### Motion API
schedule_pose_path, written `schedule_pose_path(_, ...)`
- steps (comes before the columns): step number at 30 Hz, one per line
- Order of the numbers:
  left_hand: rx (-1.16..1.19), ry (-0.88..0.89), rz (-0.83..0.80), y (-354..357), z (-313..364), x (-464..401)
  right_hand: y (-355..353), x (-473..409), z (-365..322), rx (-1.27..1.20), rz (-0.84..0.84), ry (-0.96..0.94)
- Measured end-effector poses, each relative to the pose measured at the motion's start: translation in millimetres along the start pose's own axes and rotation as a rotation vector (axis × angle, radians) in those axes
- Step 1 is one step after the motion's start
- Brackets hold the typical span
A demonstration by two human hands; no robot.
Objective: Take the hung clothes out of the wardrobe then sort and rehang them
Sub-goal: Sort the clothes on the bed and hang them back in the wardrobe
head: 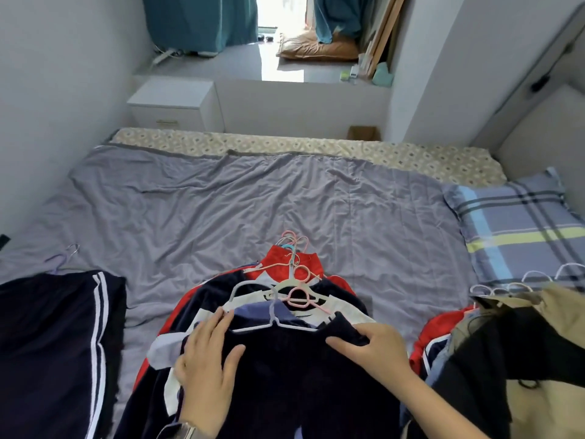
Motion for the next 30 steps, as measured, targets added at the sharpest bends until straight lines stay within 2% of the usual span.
schedule_pose_path(4,0.012,0.012,0.055,-33,37,28,-46,39,-24,0.01,0.016,-0.066)
schedule_pose_path(9,0.157,0.02,0.15,-81,90,92,-99,108,-43,0.036,0.005,-0.107)
schedule_pose_path(14,0.124,-0.047,0.229,-136,131,160,-145,171,-68,-0.036,-0.088,-0.182)
schedule_pose_path(18,0.066,-0.116,0.38,-194,154,211,-160,213,-107,-0.076,-0.218,-0.305)
schedule_pose_path(24,0.051,-0.256,0.494,-267,130,288,-149,274,-188,-0.125,-0.3,-0.558)
schedule_pose_path(30,0.062,-0.385,0.603,-349,67,360,-81,338,-282,-0.031,-0.509,-0.758)
Point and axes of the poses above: each hand's wrist, its own x-axis away from the middle knuckle, its own y-axis out of the palm, z = x × y, the point moved 9 cm from there along -x, towards the middle knuckle, and after that the axes turned 2 degrees about -x, right-handed, at the moved point
